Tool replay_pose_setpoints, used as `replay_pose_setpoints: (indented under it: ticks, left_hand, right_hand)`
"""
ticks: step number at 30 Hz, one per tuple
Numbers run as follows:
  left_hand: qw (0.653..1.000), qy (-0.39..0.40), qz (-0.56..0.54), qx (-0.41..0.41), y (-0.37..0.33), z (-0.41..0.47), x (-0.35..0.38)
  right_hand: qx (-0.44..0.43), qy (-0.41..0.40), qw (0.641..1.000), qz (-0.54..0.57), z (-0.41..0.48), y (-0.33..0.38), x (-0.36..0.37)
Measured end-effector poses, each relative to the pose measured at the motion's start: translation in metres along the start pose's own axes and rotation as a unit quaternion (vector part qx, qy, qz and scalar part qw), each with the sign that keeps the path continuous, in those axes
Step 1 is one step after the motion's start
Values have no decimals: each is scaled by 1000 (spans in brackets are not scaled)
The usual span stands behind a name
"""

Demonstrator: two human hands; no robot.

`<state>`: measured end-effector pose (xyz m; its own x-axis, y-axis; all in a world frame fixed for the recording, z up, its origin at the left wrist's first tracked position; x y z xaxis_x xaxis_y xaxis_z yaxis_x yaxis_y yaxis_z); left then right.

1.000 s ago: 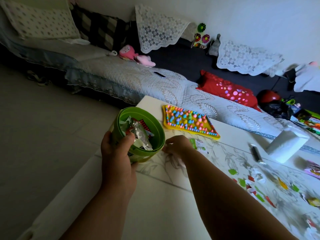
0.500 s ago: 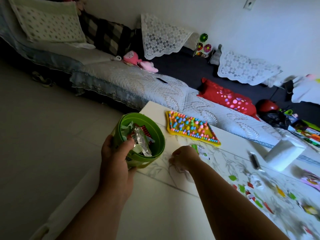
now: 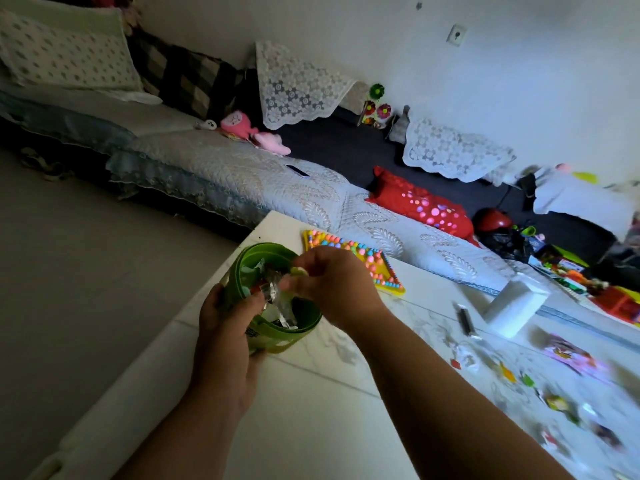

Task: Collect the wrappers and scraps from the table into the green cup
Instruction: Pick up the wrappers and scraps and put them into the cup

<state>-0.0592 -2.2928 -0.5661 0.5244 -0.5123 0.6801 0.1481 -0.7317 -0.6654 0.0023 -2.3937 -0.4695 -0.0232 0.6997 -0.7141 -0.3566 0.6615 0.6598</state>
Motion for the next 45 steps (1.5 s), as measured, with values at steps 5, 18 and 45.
replay_pose_setpoints:
  ticks: [5,18,45]
  left_hand:
    - [1000,1,-12,-19,11,-6,12]
    - [1000,-14,-13,-19,22,7,24]
    - [1000,1,1,-9,35,19,31]
  right_hand:
    - [3,-4,1000,23,5,-10,-18]
    - [224,23,963,-147,9,-171,-6]
    - [265,15,946,-185,93,-227,-15]
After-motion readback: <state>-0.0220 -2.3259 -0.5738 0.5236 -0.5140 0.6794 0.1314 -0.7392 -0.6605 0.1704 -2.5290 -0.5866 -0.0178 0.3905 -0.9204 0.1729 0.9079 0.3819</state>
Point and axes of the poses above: each hand's wrist, its own z-axis towards the middle knuckle, its own x-axis out of the palm, y = z × x, the point moved 3 cm from there along z, towards the middle knuckle, and after that the axes turned 5 degrees about -y, right-handed, at the moved point
